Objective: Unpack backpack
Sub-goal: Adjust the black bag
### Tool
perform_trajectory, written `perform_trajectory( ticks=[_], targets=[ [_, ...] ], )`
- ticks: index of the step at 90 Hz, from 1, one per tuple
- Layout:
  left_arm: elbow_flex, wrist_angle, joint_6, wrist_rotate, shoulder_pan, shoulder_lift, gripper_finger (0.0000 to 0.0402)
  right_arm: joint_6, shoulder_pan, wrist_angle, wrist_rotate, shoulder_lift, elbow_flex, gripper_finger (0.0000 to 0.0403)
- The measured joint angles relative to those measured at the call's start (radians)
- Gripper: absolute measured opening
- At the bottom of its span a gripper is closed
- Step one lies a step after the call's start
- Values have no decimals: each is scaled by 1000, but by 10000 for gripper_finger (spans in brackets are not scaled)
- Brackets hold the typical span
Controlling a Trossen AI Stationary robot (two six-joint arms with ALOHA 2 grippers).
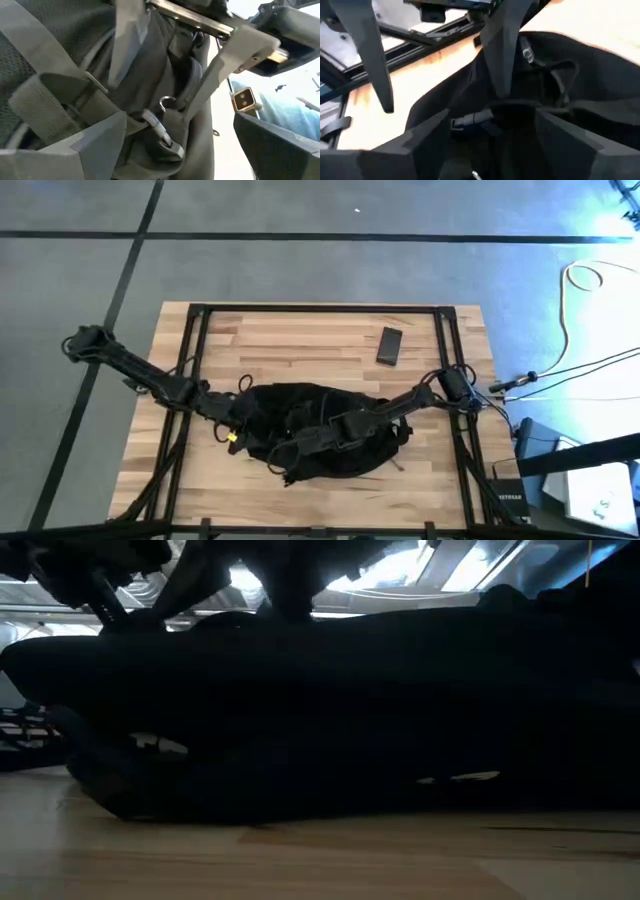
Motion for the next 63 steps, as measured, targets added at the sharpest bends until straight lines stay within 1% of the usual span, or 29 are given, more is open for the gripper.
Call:
perform_trajectory(
  ticks=[8,20,40,48,63],
  targets=[
    [0,-2,-8,1,-13,0,351,45,-23,8,-51,37,0,275],
    [0,-8,-18,15,-36,0,351,91,-46,135,-116,86,1,276],
    [-12,-12,-68,46,-81,13,351,56,-44,223,-118,103,0,276],
    [-12,-8,-72,58,-99,20,351,54,-44,259,-141,105,-1,276],
    [-12,-3,-85,80,-127,24,351,53,-44,268,-153,105,-1,276]
  ],
)
